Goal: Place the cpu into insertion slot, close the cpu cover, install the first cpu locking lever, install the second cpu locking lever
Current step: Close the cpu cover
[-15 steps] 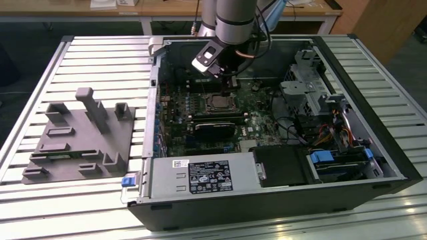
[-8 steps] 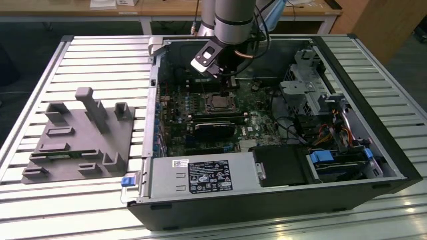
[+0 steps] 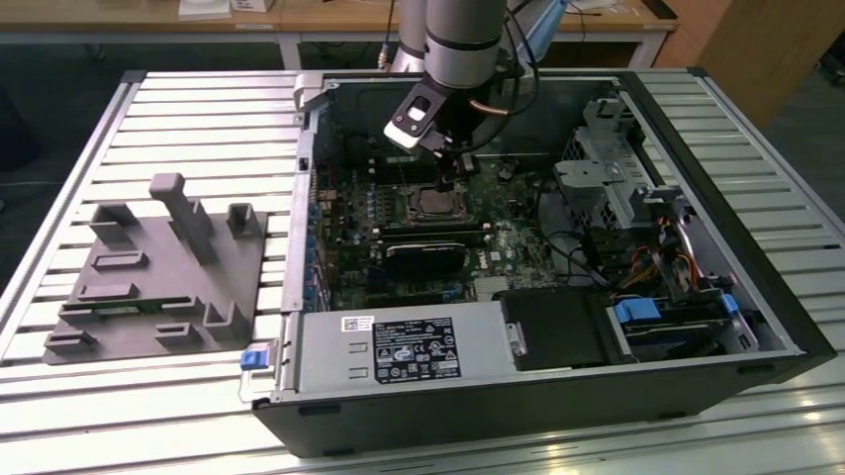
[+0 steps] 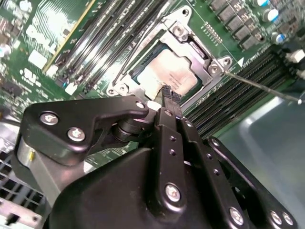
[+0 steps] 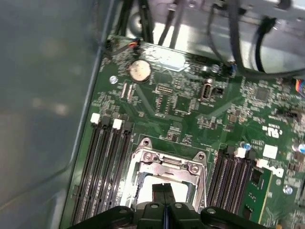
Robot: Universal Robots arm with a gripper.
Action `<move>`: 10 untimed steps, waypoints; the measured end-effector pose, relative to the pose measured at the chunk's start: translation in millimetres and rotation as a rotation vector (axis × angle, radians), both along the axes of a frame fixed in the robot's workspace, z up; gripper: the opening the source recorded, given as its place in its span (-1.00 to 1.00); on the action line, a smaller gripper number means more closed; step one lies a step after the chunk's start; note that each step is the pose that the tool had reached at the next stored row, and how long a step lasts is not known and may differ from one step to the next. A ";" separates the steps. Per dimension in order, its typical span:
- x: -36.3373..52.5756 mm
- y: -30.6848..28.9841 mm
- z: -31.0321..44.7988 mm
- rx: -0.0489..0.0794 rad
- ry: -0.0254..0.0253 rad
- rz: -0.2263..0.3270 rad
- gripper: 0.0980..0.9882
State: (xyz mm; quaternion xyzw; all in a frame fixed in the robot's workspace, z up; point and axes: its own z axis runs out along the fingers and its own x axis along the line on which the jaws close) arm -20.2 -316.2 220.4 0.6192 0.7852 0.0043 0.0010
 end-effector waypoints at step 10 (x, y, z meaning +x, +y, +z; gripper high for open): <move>-0.3 0.0 0.0 0.000 0.0000 0.171 -0.98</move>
